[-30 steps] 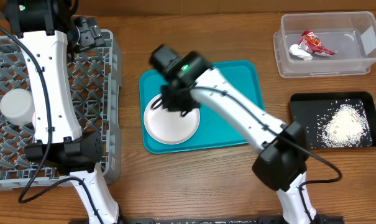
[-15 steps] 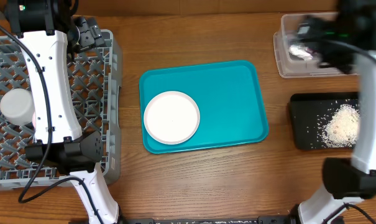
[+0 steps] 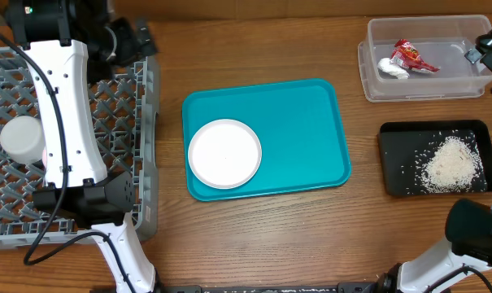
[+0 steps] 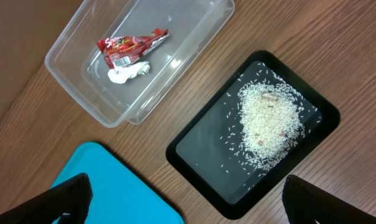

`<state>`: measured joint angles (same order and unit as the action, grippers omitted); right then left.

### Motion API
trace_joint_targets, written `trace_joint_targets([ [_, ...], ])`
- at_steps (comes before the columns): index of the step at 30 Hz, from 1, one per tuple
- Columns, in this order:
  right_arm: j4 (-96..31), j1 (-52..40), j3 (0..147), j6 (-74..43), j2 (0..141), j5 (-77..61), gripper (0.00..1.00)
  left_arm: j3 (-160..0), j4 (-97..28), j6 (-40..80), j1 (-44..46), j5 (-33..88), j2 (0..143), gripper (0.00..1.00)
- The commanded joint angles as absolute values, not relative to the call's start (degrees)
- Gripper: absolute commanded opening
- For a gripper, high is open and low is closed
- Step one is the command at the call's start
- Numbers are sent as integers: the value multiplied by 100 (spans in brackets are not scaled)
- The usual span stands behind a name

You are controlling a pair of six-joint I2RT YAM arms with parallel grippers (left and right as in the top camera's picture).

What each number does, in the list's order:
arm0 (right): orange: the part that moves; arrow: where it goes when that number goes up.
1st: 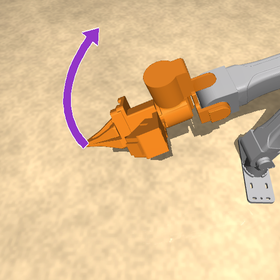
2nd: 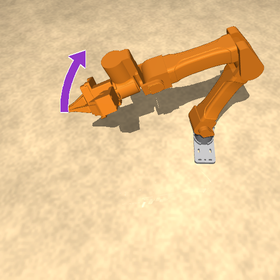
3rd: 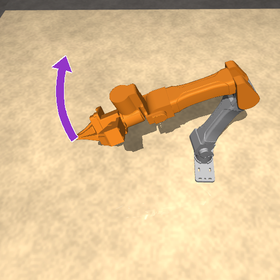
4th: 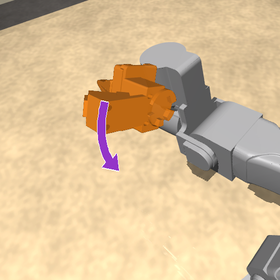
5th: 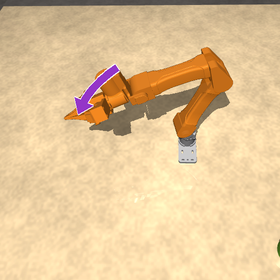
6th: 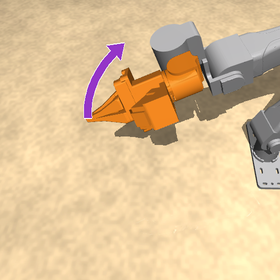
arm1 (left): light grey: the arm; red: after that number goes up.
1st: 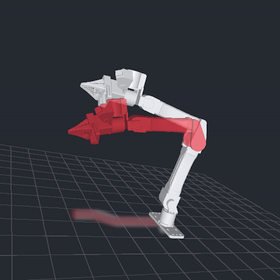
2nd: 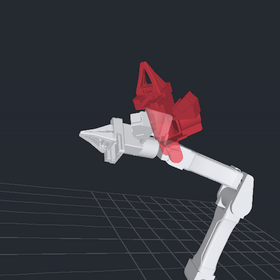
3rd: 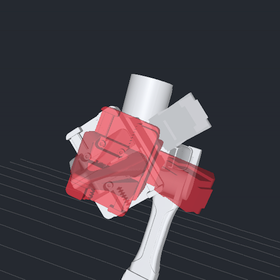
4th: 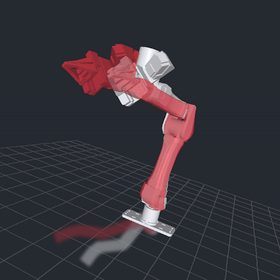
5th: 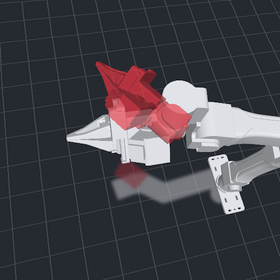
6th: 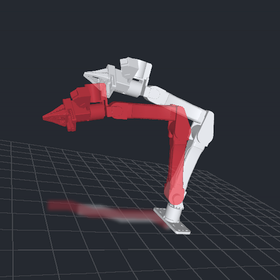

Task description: Sort waste into correct bins and load items into the dishwasher

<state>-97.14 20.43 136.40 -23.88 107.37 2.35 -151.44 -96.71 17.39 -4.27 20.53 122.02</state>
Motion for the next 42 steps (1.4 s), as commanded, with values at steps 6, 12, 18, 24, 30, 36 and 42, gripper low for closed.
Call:
trace_joint_targets([
  [6, -9697, 2043, 13684, -2333, 10700, 250, 100, -15036, -9682, 1221, 1026, 3218, 12250, 100],
  [12, -9697, 2043, 13684, -2333, 10700, 250, 100, -14271, -9684, 1957, 2416, 1074, 12232, 100],
  [18, -9697, 2043, 13684, -2333, 10700, 250, 100, -12720, -9684, 2104, 3208, 432, 12221, 100],
  [24, -9697, 2043, 13684, -2333, 10700, 250, 100, -11380, -9120, 2102, 3529, 1009, 12223, 100],
  [30, -9699, 2043, 13684, -2333, 10700, 250, 100, -10425, -7852, 2464, 3669, 875, 12223, 64],
  [36, -9697, 2043, 13684, -2333, 10700, 250, 100, -9546, -7118, 2576, 3778, 482, 12223, 68],
  [42, -9697, 2043, 13684, -2333, 10700, 250, 100, -8829, -6379, 2805, 3981, 43, 12223, 54],
])
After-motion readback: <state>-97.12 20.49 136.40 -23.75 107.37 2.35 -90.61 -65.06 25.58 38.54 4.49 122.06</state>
